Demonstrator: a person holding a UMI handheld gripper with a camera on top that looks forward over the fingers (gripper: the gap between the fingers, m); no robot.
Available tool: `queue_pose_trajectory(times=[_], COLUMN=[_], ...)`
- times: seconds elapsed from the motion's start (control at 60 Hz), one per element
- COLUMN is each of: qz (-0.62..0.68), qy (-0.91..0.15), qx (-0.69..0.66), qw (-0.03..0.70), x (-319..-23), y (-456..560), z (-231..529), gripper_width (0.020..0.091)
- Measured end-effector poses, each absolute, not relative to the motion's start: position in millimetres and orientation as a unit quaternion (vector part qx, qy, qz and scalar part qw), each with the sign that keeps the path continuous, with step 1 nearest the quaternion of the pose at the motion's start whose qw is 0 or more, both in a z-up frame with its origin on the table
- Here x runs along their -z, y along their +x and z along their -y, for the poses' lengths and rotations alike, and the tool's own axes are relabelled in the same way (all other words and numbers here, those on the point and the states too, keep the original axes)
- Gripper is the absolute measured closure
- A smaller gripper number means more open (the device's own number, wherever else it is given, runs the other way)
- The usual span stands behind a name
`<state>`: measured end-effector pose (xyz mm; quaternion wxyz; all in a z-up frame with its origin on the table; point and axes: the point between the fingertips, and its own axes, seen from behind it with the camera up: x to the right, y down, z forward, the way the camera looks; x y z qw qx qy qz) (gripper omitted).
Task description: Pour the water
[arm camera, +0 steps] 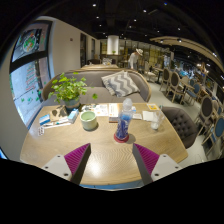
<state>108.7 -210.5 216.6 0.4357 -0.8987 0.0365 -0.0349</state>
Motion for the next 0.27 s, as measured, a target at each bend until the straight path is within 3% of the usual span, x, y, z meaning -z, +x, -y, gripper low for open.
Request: queue_pose_trajectory(times=[0.267], qz=[-0.046], qy=[-0.897], qx=[0.022], qw=[0.440], x=[-227], y=[110], z=[230], gripper_width=[0.0248])
